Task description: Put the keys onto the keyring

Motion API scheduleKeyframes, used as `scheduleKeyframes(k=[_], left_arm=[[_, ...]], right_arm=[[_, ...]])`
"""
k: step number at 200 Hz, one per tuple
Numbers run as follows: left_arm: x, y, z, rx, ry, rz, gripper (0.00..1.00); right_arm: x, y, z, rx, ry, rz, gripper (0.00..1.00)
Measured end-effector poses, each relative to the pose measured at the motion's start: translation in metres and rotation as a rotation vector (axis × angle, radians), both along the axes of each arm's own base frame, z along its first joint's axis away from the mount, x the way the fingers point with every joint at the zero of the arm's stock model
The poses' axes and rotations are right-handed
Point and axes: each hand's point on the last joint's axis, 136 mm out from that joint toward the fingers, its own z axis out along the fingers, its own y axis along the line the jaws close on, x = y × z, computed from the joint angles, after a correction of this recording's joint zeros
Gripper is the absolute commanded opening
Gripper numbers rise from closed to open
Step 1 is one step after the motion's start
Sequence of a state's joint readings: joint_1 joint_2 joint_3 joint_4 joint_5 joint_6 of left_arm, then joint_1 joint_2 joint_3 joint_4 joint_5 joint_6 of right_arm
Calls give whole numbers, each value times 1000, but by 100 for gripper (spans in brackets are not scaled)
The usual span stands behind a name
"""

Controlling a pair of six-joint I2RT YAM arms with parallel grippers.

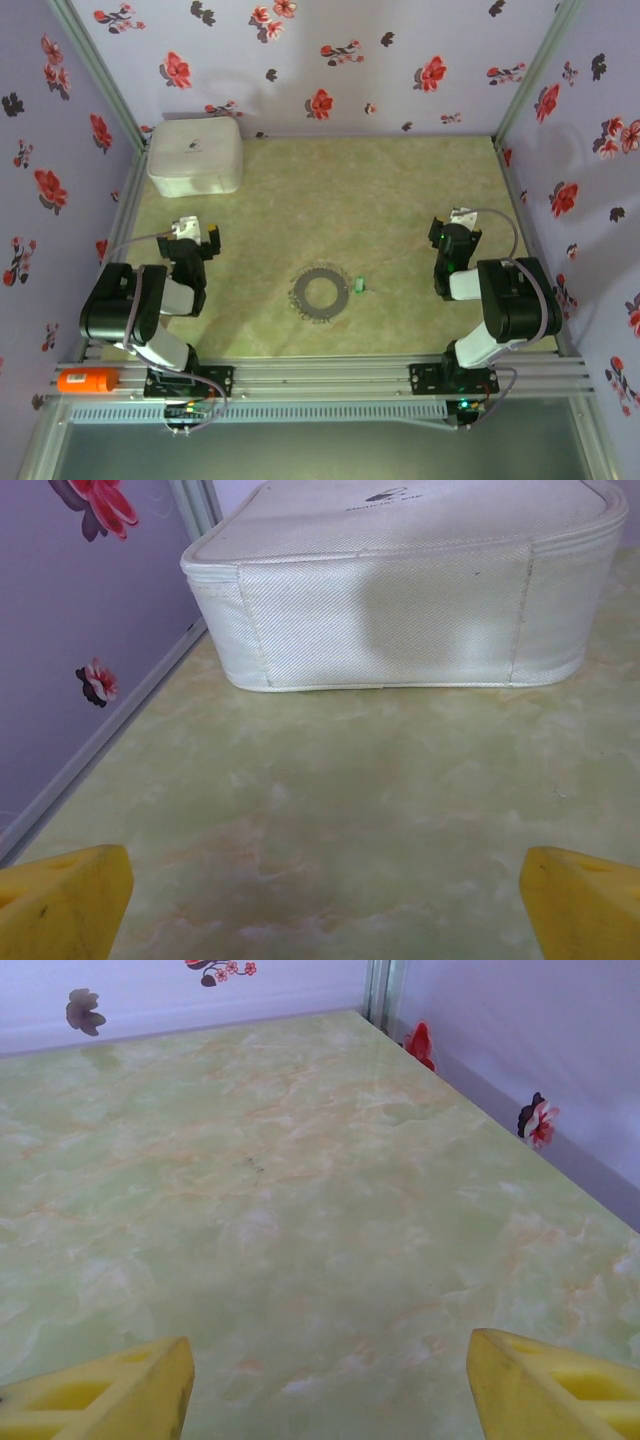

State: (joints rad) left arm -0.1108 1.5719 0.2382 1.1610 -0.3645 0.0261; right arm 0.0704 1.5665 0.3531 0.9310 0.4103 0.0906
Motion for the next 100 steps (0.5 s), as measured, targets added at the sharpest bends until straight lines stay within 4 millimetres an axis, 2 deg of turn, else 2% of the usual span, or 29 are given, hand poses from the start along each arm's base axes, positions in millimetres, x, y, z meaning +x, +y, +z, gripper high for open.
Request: scheduleKeyframes(k=[58, 100], left_arm=[[-7, -27, 1, 17, -23, -169, 100], [-6, -33, 2, 23, -29, -209, 100]], right_arm=[[-1, 0, -3, 0, 14, -1, 75], [-1, -1, -4, 1, 16, 0, 76]])
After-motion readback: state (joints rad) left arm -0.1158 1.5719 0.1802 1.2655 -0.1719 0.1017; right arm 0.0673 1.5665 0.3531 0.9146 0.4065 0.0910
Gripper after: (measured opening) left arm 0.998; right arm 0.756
